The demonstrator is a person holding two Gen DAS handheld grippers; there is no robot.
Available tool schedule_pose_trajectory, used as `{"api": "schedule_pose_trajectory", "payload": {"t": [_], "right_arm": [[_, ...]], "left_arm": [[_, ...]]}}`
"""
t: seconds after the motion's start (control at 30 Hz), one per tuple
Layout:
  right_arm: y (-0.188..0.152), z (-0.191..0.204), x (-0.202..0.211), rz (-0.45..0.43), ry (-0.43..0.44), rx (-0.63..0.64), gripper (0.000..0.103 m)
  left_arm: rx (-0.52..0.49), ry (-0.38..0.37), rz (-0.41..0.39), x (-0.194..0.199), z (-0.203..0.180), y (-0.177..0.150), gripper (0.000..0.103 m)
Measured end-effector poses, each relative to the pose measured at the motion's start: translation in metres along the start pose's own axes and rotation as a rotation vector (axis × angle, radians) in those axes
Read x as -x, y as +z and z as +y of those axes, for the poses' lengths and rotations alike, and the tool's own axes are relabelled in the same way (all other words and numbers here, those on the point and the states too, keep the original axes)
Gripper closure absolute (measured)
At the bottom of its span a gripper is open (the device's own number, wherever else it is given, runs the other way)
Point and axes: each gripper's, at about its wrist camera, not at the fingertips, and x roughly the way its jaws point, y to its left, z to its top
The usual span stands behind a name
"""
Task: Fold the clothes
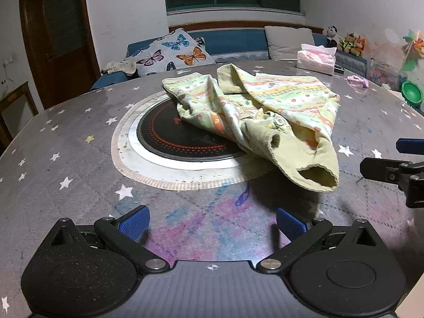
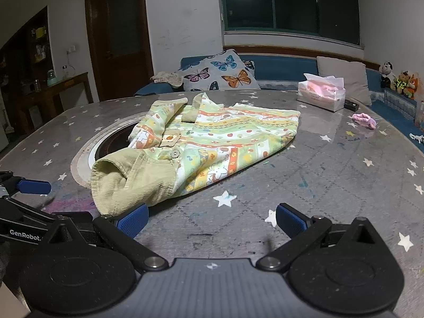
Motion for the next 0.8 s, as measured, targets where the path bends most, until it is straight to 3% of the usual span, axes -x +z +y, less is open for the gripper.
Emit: {"api": "schedule_pose_trajectory", "payload": {"t": [0.8], "right_arm": [[-0.0038,0.0008,-0.0019,0.016,0.005,-0.025,0.000]], "left_arm": [[0.001,-0.017,0.036,-0.0047,-0.0051,-0.0014,0.000]]}}
